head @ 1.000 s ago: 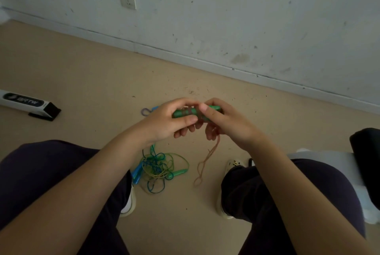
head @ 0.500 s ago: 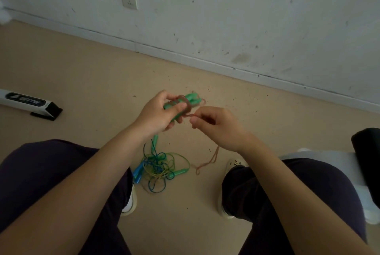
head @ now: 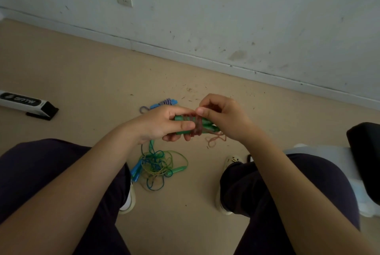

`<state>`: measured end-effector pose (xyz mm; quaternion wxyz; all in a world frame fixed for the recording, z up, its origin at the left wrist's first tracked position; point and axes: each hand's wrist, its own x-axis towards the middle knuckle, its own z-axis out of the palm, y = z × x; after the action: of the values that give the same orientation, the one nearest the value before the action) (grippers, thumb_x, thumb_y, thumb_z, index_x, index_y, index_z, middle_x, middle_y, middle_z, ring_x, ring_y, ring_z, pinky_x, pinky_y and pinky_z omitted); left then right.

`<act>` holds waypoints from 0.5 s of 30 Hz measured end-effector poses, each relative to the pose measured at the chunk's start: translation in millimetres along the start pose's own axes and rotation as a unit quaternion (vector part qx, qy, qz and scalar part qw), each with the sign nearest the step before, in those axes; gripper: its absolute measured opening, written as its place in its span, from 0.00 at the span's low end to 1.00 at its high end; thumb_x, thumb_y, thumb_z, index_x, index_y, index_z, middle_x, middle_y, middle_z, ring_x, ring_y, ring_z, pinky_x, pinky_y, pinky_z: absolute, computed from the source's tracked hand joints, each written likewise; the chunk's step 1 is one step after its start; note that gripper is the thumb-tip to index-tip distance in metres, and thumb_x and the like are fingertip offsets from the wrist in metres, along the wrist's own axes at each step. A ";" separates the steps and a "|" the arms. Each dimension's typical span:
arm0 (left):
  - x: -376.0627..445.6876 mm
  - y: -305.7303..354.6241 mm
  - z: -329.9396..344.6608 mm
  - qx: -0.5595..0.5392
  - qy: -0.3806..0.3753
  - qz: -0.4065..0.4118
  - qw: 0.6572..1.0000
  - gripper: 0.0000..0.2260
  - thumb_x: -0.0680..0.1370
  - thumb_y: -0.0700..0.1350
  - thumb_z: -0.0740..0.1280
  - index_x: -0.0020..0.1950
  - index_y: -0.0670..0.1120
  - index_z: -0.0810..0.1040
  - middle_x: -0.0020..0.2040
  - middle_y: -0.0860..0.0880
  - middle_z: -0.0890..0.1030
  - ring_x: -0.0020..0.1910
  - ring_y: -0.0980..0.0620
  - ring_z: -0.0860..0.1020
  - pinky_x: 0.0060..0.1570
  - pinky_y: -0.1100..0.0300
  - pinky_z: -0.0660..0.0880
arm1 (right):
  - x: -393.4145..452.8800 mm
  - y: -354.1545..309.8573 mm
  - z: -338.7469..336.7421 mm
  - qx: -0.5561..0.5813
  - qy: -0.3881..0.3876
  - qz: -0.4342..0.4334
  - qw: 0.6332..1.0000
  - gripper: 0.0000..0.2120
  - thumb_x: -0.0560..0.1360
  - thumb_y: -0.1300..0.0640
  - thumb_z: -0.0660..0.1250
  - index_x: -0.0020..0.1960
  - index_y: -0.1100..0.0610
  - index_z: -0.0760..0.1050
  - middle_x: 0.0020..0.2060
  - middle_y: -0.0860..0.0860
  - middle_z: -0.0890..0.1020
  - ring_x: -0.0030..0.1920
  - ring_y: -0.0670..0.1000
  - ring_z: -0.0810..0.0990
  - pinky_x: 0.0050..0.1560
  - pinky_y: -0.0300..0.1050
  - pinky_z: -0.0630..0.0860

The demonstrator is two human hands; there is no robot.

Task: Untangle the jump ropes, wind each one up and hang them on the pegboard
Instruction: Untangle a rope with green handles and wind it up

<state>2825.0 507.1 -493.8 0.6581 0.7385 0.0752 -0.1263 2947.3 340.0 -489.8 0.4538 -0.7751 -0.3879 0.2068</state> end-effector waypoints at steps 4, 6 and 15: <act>-0.7 -2.7 2.6 0.021 0.002 0.012 1.000 0.10 0.80 0.42 0.67 0.60 0.51 0.80 0.39 0.49 0.82 0.35 0.52 0.76 0.30 0.62 0.72 | -0.7 -0.7 3.9 0.000 0.008 0.040 0.999 0.08 0.75 0.53 0.72 0.42 0.57 0.78 0.36 0.57 0.82 0.34 0.46 0.77 0.35 0.43 0.75; 0.2 -4.0 5.2 0.006 0.015 0.002 1.000 0.11 0.80 0.42 0.67 0.60 0.54 0.80 0.40 0.50 0.82 0.36 0.53 0.76 0.32 0.62 0.72 | 0.0 -0.2 4.3 0.001 0.017 0.048 0.999 0.08 0.74 0.53 0.73 0.43 0.57 0.78 0.36 0.56 0.82 0.34 0.46 0.77 0.36 0.43 0.75; 2.4 -4.4 7.3 -0.025 0.050 -0.013 0.998 0.14 0.76 0.40 0.72 0.58 0.55 0.79 0.43 0.50 0.86 0.42 0.55 0.82 0.38 0.62 0.76 | -0.5 2.4 6.8 0.013 0.010 0.024 1.000 0.12 0.75 0.58 0.73 0.41 0.58 0.69 0.30 0.48 0.70 0.29 0.41 0.65 0.30 0.34 0.65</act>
<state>2825.4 500.2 -499.5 0.6702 0.7260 0.1208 -0.0954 2943.4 342.6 -495.3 0.4625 -0.7802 -0.3619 0.2154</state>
